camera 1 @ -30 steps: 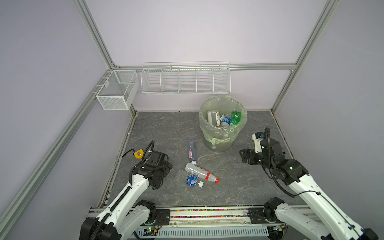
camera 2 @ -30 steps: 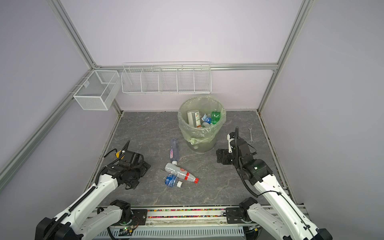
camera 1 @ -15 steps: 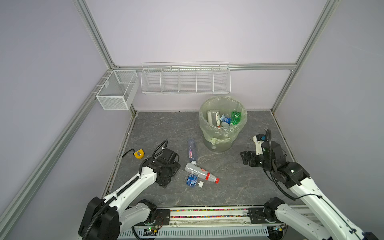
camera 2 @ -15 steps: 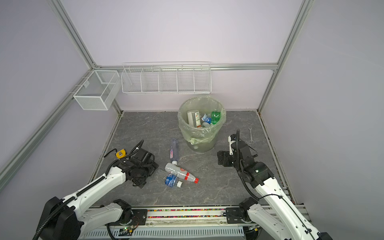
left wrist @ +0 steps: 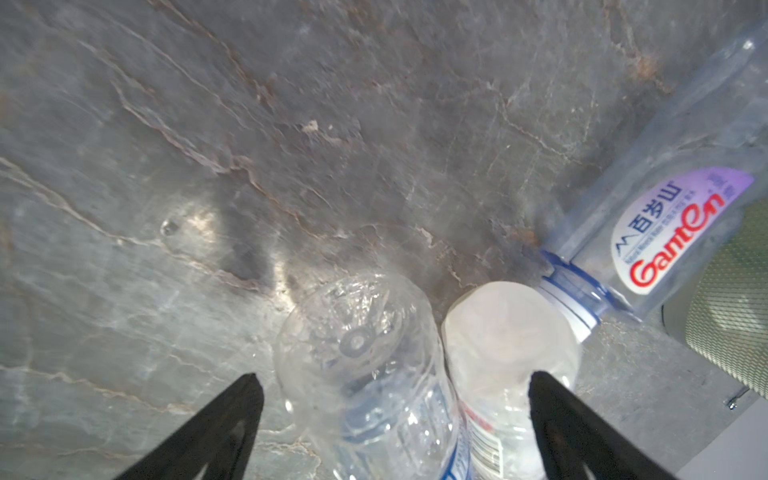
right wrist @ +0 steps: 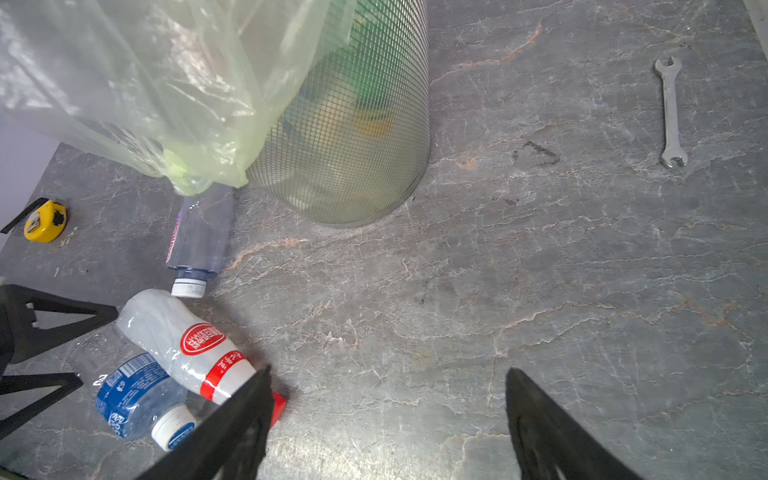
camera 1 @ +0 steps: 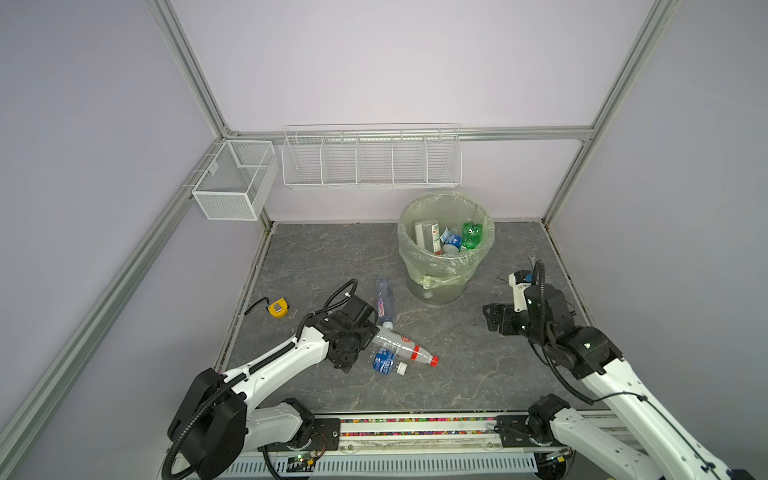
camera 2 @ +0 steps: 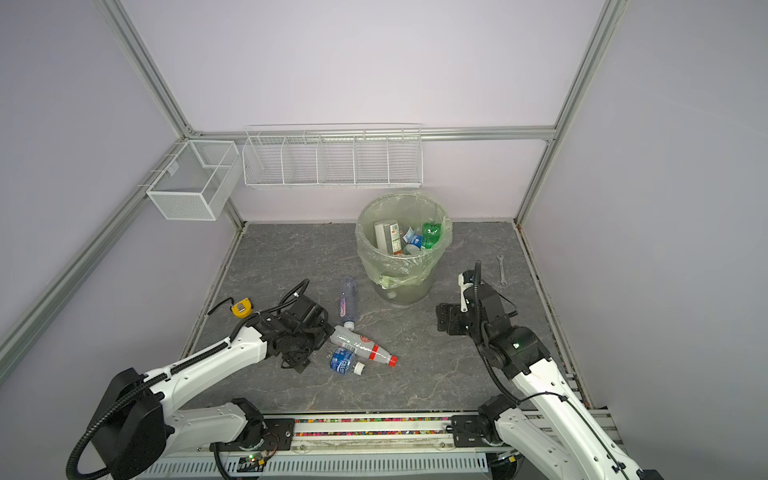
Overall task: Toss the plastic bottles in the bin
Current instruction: 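Move the left gripper down toward the blue-label water bottle while the right gripper draws back, then close the left gripper around the blue-label water bottle's base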
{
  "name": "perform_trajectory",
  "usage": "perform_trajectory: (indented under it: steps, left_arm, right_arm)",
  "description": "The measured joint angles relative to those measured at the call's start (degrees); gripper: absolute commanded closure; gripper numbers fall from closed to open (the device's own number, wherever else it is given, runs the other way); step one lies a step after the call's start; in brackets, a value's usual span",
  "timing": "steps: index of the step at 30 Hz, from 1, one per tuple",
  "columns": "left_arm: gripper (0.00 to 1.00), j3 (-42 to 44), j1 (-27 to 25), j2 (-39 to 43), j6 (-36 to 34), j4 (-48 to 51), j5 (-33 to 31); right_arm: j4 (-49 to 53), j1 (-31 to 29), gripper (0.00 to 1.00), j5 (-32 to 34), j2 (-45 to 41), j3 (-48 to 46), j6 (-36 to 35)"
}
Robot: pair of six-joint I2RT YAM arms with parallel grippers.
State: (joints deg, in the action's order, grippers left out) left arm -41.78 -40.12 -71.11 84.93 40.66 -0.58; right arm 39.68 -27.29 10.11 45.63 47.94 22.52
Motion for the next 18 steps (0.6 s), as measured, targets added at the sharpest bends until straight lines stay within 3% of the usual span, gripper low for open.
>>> perform_trajectory:
  steps: [18]
  left_arm:
    - [0.07,3.8,-1.0,-2.6,1.9,-5.3,-0.1]
  right_arm:
    - [0.8,0.0,0.12,1.2,0.0,0.0,0.2]
